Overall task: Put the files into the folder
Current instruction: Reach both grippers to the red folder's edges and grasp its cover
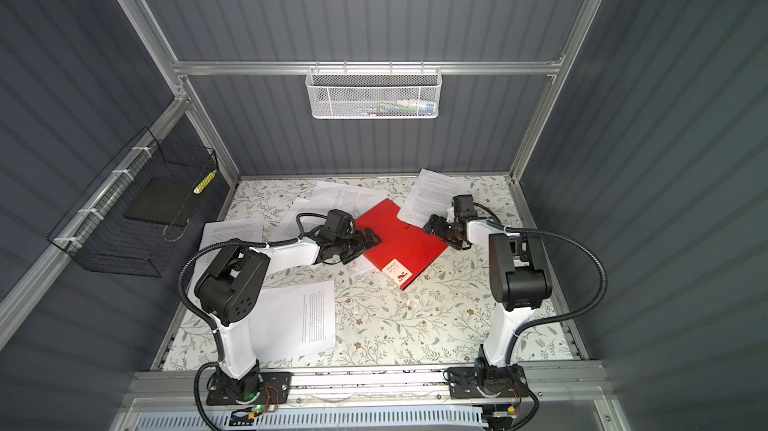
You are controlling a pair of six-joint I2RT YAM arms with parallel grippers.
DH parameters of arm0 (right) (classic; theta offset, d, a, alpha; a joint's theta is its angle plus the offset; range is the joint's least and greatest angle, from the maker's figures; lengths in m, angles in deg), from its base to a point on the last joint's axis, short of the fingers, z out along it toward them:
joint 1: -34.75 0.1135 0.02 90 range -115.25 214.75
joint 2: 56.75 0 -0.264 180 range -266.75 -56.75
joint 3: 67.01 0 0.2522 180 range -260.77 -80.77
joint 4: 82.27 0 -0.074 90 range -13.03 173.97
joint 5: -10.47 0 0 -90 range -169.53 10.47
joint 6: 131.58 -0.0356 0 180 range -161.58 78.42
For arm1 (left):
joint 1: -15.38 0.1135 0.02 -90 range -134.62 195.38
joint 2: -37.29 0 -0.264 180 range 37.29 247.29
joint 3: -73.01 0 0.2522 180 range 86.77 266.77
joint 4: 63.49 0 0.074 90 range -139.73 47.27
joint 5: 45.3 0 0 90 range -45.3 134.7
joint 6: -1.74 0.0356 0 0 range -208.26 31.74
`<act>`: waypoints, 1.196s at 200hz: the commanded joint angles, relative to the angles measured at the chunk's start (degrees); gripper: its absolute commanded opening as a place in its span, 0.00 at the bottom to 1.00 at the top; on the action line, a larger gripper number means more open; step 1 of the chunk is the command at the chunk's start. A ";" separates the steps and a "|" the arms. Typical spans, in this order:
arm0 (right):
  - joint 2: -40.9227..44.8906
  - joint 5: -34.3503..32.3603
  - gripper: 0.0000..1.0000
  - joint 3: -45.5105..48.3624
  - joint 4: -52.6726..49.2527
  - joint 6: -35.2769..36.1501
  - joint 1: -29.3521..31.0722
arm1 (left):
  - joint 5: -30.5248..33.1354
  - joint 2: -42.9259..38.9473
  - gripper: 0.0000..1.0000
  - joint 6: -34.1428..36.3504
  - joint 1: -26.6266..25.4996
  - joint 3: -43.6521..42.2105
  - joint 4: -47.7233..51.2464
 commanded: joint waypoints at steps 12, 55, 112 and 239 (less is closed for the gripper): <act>-0.96 4.78 0.95 -0.69 -4.96 0.77 0.39 | -1.71 3.11 0.99 2.04 1.08 1.74 4.34; 4.29 10.37 0.95 5.62 -2.57 -1.59 1.11 | -3.81 5.09 0.99 9.96 1.09 6.82 11.16; 13.52 17.10 0.95 18.07 5.03 -7.51 5.35 | -11.04 4.97 0.99 14.79 -0.84 6.33 12.26; 20.93 -2.80 0.99 17.35 -1.07 -4.64 1.44 | -3.08 -1.77 1.00 12.49 -5.19 4.76 15.80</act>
